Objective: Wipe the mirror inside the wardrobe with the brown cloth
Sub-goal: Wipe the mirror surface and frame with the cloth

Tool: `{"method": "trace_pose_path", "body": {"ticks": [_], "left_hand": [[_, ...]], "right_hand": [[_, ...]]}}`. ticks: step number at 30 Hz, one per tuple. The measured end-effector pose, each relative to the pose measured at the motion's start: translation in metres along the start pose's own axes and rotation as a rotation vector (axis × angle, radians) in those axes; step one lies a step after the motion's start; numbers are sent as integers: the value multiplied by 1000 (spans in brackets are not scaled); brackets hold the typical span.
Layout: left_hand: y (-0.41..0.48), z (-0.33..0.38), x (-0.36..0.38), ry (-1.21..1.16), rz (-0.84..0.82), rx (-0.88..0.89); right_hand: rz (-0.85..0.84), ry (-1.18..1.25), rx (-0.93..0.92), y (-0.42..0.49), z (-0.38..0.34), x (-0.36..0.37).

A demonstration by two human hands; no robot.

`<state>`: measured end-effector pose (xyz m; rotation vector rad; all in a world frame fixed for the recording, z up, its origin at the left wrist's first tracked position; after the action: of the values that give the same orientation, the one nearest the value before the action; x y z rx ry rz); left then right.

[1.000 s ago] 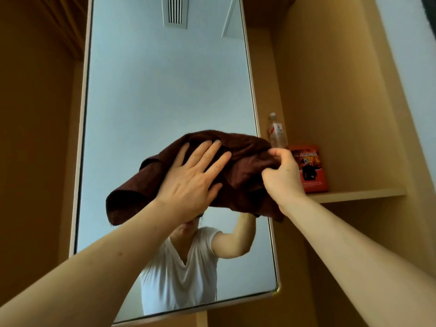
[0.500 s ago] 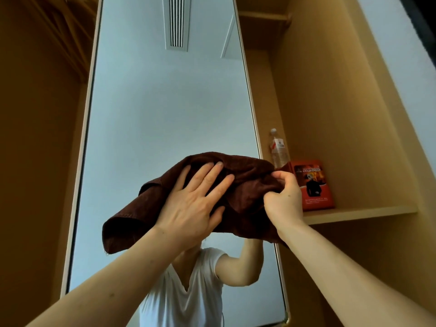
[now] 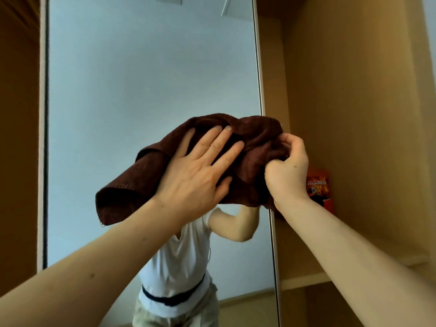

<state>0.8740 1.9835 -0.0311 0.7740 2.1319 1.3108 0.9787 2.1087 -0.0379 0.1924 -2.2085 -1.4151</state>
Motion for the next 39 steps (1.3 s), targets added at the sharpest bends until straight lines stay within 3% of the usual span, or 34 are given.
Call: {"method": "trace_pose_path", "body": {"ticks": [7, 13, 16, 19, 26, 29, 33, 36, 39], "left_hand": [[9, -1, -3, -55, -65, -13], [-13, 1, -6, -81, -174, 117], [-5, -8, -9, -44, -244, 152], [32, -26, -19, -22, -216, 94], [37, -16, -17, -65, -218, 29], [9, 1, -10, -117, -227, 99], [-31, 23, -5, -112, -324, 259], [-23, 17, -8, -143, -370, 309], [23, -3, -16, -158, -355, 207]], "right_hand": [[-83, -40, 79, 3, -10, -1], [-139, -199, 247, -31, -6, -17], [-135, -292, 349, -7, -20, -12], [-147, -320, 333, 42, -41, 5], [-225, -262, 313, 45, -31, 4], [-206, -193, 343, 4, -13, -13], [-256, -176, 542, -55, 4, -37], [-290, -199, 667, -39, 2, -36], [-239, -176, 643, 16, -15, -16]]}}
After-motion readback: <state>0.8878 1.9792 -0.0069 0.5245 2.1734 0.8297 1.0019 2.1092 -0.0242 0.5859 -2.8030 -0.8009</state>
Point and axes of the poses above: each hand's wrist, its own y-axis towards the middle knuckle, its own x-axis out of the palm, z = x × y, the point moved 4 cm from there along y, towards the middle knuckle, and after that the axes turned 14 degrees about -x, right-handed, at the moved point
